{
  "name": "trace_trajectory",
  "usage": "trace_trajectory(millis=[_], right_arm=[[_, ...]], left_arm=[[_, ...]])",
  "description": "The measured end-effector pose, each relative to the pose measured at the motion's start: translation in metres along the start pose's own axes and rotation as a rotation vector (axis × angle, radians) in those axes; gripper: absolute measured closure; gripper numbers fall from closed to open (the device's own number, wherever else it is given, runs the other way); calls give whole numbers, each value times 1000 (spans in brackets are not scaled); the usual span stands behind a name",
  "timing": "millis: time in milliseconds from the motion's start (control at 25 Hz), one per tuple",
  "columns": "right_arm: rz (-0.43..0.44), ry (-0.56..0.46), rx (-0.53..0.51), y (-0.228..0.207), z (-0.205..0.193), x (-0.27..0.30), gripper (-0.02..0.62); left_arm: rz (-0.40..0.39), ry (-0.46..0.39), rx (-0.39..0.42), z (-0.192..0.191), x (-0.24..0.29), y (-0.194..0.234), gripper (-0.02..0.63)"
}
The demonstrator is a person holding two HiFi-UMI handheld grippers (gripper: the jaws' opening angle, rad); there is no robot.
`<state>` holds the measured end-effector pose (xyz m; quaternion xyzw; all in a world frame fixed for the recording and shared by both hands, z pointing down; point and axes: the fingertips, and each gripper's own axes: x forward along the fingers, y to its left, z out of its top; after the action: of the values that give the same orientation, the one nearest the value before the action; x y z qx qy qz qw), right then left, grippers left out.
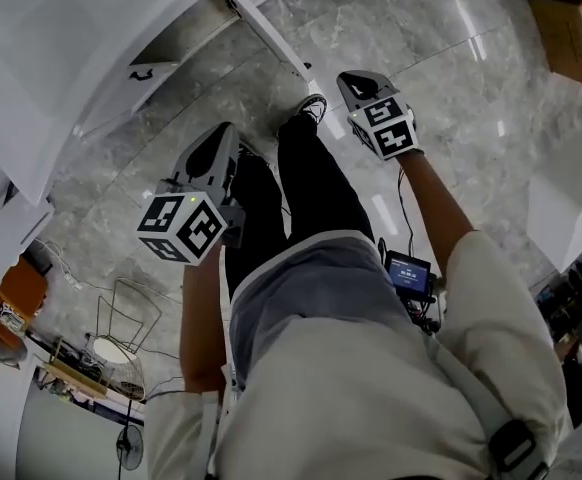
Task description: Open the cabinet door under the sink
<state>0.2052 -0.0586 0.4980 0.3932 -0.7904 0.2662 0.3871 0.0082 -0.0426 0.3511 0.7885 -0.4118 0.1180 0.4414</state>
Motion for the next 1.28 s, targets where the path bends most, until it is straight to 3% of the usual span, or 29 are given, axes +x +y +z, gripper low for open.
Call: trace_trajectory(millis=[240, 440, 800, 1000, 1160, 1280], right_arm=[[-28, -24, 4, 3, 16, -32, 577], [-29, -62, -11, 16, 37, -54, 577], [25, -136, -54, 73, 78, -85, 577], [53, -166, -72, 105, 102, -104, 577], [70, -203, -70, 128, 126, -119, 580], [91, -252, -54, 147, 145, -134, 582]], left_arm=[[-24, -19, 13, 6, -15, -21, 606], [-44, -69, -47, 14, -34, -32, 606], [10, -147, -21, 30, -78, -27, 606], [35, -186, 51, 42, -105, -29, 606], [98, -205, 140, 47, -127, -21, 606], [124, -236, 140, 51, -148, -12, 606]])
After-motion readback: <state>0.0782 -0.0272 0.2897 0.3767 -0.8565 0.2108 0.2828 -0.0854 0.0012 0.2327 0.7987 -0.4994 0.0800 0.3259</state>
